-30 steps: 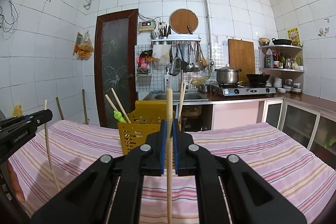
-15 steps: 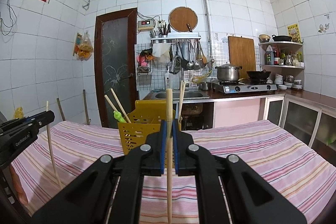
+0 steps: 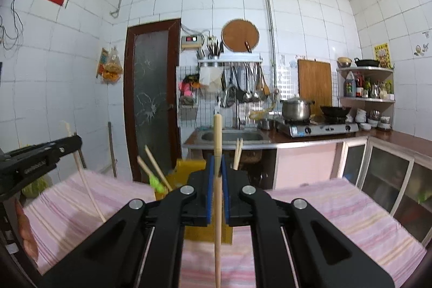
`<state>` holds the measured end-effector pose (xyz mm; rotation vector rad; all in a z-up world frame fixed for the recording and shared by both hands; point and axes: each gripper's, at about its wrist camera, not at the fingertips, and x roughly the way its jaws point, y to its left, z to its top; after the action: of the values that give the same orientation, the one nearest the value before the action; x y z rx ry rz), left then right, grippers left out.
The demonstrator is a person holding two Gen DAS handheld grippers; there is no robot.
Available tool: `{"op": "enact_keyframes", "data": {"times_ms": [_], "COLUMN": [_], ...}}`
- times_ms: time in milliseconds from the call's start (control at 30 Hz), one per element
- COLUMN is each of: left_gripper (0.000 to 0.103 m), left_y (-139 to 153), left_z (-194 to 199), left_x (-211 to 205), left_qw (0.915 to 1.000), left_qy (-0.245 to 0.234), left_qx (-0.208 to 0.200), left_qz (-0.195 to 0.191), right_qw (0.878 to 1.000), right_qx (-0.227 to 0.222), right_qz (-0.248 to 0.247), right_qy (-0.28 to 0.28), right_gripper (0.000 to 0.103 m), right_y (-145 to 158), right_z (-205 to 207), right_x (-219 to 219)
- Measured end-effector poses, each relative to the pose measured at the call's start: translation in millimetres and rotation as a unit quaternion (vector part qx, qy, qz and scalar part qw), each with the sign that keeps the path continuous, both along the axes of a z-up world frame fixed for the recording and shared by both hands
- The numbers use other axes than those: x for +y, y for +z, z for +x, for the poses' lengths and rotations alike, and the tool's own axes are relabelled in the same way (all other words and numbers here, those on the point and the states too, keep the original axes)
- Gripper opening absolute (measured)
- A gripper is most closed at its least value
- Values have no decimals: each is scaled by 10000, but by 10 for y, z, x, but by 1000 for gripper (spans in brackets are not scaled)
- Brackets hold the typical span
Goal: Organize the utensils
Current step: 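Carry both chopsticks to the yellow holder and lower them in, then open both tools and withdraw them from the yellow holder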
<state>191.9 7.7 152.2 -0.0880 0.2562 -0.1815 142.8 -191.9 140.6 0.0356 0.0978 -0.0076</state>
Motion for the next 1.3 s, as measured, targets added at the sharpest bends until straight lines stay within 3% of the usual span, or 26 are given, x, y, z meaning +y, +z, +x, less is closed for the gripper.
{"op": "enact_keyframes", "data": {"times_ms": [267,433,600,767,900,1033,1067,1100,1133,1167,1200,1300], "left_gripper": [4,4,4,4,4,5,13,34,47,66,76,90], "left_y": [664,833,659,143,-201,-156,-120,-82,-18,30,92,129], "left_z": [511,886,1291,1664,1809,1782,1747,1686,1607,1515,1371,1130], "left_x": [-211,-442,-636,-765,-788,-690,-661,-623,-579,-531,-451,-312], "left_qw": [9986,9974,9978,9997,9998,9994,9993,9992,9992,9994,9997,9990], "left_qy": [-186,-234,-200,-150,-85,-61,-66,-62,-24,24,132,272], "left_qx": [-371,-584,-580,-190,161,341,372,393,400,336,211,306], "left_qz": [-319,-356,-256,-79,126,32,14,-2,12,15,19,159], "right_qw": [9990,9986,9983,9997,9997,9985,9978,9967,9958,9950,9942,9920], "right_qx": [-419,-531,-570,-227,209,517,640,788,899,973,1038,1172], "right_qz": [-179,-80,-96,9,-88,-192,-188,-171,-167,-163,-164,-290], "right_qy": [-18,-8,-37,94,134,23,3,-23,-84,-165,-248,-360], "right_gripper": [6,6,6,6,6,7,8,15,43,60,72,72], "right_y": [619,774,641,167,-203,-241,-215,-181,-147,-121,-93,-74], "right_z": [423,853,1325,1761,1859,1782,1766,1736,1708,1657,1580,1340], "right_x": [-35,-80,-103,-191,-216,-275,-298,-329,-351,-370,-391,-396]}}
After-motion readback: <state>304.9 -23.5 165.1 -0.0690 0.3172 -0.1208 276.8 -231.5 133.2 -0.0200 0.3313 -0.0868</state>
